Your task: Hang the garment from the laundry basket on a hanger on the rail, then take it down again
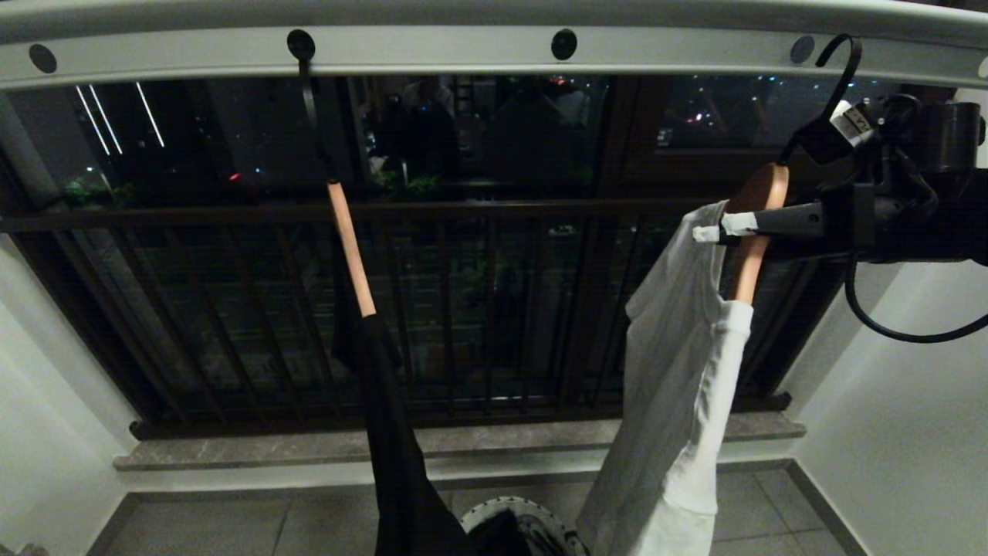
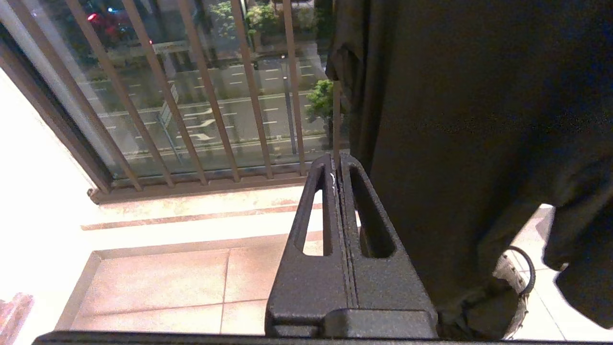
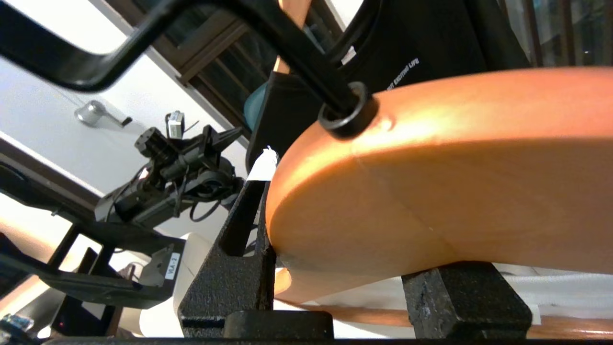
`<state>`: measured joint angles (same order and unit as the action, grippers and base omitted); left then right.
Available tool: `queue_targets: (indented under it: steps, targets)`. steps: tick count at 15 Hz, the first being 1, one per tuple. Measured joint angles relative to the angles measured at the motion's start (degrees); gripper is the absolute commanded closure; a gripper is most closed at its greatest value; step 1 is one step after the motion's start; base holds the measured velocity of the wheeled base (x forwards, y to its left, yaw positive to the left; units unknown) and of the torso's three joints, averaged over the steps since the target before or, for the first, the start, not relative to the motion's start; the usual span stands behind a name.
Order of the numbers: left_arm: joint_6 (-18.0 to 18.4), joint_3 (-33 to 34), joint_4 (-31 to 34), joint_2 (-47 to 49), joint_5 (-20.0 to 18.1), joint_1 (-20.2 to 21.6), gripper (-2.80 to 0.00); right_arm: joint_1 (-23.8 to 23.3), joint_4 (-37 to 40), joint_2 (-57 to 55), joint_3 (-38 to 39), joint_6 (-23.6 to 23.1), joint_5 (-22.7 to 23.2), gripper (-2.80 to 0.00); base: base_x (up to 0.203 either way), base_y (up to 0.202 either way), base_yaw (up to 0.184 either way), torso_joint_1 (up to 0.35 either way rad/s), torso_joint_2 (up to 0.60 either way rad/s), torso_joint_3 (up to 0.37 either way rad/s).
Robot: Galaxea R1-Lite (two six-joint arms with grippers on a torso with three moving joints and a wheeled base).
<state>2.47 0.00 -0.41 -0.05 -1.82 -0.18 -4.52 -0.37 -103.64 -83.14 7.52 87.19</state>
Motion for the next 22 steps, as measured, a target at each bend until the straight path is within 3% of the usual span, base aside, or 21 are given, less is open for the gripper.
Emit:
queue_targets:
  steps: [9,22]
  targets:
    - [0.0,0.0,0.0,0.0,0.0,0.0,0.0,0.6,0.1,-2.7,-4.4,0.2,0.0,0.0,0.0,0.0,0.0,0.0,0.0,0.0]
    - [0.0,0.0,0.0,0.0,0.0,0.0,0.0,-2.2,0.4,-6.2,-9.7,0.2,0.0,0.0,0.0,0.0,0.0,0.0,0.0,0.0]
